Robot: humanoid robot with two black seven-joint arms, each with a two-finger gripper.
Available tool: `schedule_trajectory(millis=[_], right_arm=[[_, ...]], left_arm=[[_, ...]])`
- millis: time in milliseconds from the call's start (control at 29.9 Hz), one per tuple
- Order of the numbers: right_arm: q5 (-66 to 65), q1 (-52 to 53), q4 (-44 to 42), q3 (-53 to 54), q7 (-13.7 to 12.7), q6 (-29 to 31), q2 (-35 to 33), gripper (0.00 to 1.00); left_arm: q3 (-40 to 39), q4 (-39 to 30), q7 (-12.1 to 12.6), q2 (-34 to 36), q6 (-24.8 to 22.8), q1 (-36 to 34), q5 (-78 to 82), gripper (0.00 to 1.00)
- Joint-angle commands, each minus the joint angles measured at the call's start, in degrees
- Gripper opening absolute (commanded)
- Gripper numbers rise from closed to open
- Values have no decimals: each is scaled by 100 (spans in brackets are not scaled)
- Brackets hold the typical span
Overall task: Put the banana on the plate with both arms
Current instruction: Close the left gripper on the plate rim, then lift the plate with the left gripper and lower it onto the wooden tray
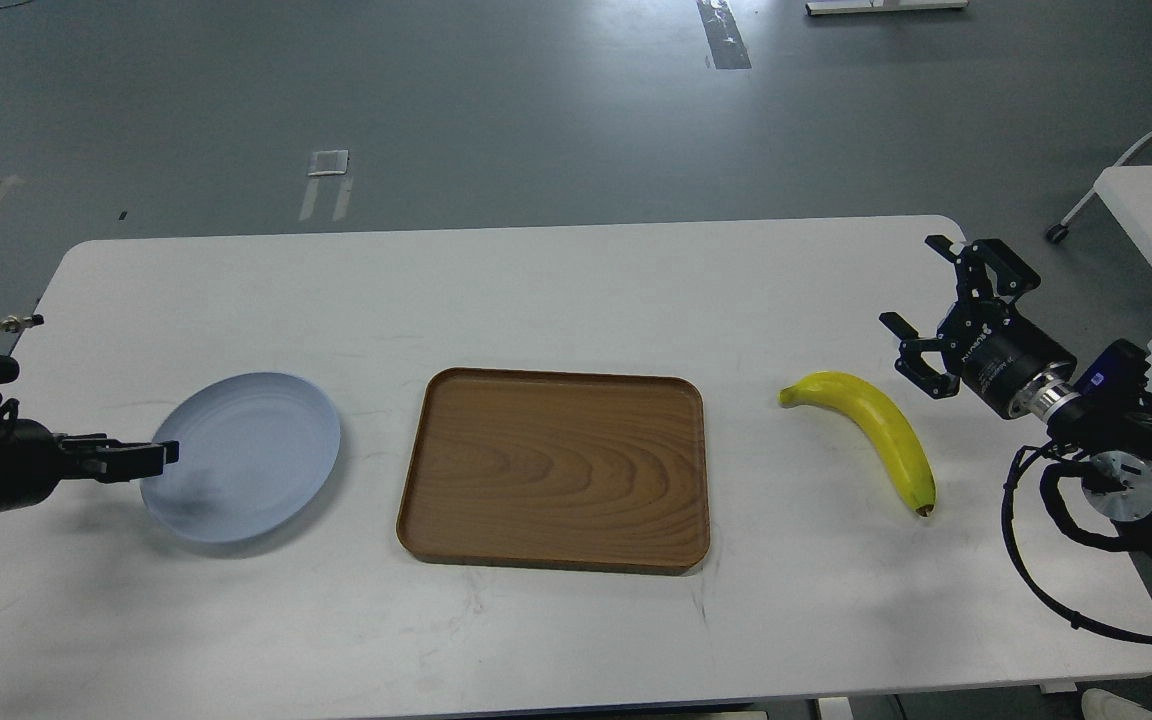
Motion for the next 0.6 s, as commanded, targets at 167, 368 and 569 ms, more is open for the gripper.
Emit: schedule_trajectory(millis=[167,368,569], right_arm=[[-8,-27,-3,0,1,0,9,99],[-8,-18,-3,0,1,0,0,100],[-8,-27,-3,0,1,0,0,99]], left_arm=[[1,44,-1,-62,-10,56,-102,65],[1,80,-1,-62,-10,135,-137,50],[-8,88,-1,-71,-10,135,-225,0]])
